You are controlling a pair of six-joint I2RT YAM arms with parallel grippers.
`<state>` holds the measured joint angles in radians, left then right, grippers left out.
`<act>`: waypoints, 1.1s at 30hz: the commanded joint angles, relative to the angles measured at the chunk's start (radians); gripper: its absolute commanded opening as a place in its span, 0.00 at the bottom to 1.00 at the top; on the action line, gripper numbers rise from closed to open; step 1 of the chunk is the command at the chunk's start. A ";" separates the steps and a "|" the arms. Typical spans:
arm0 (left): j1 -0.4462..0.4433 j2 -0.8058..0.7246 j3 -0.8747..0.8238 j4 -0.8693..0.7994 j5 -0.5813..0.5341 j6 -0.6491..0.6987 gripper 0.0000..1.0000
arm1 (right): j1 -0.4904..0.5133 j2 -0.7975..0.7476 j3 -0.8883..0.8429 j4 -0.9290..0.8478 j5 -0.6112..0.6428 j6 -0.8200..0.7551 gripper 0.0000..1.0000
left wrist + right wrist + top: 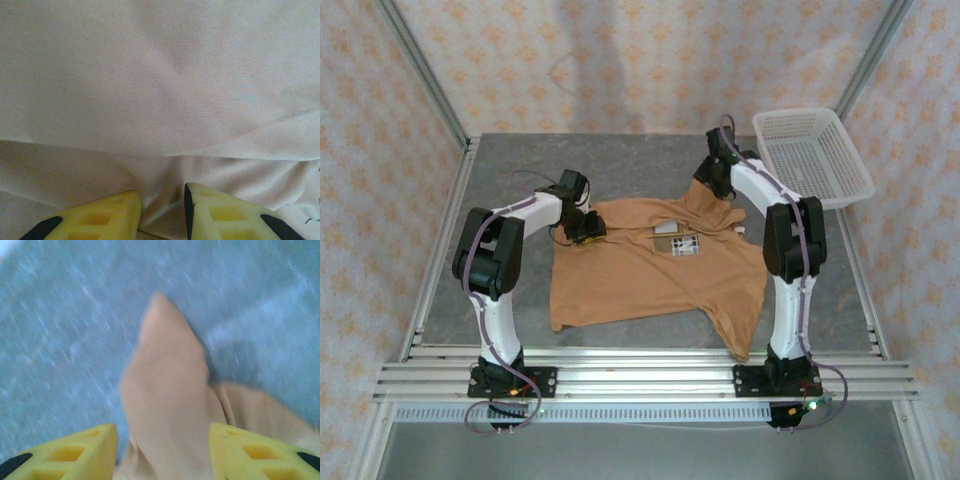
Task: Fold the inside-out t-shirt
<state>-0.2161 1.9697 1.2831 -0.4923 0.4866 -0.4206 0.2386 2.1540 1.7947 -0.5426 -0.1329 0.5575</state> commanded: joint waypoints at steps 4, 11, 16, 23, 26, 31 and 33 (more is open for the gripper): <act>0.002 0.021 -0.001 -0.132 -0.054 -0.001 0.32 | -0.022 0.243 0.278 -0.259 0.057 -0.143 0.51; 0.002 0.015 0.011 -0.137 -0.051 -0.003 0.32 | -0.020 0.337 0.328 -0.234 -0.016 -0.163 0.45; 0.000 0.014 0.020 -0.143 -0.054 -0.001 0.31 | -0.022 0.357 0.444 -0.239 0.059 -0.189 0.01; 0.001 0.036 0.035 -0.142 -0.061 -0.001 0.30 | -0.026 0.330 0.654 -0.154 0.182 -0.284 0.00; 0.001 0.036 0.031 -0.132 -0.059 -0.007 0.30 | -0.025 0.342 0.697 -0.087 0.191 -0.312 0.11; -0.001 0.012 0.036 -0.152 -0.079 -0.004 0.31 | -0.024 0.419 0.841 -0.197 0.164 -0.283 0.74; 0.001 -0.013 0.046 -0.175 -0.106 0.005 0.32 | -0.019 0.403 0.825 -0.238 0.167 -0.260 0.75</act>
<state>-0.2161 1.9713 1.3151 -0.5785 0.4564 -0.4202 0.2153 2.5435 2.5988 -0.6914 0.0048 0.2848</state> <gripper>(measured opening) 0.317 0.744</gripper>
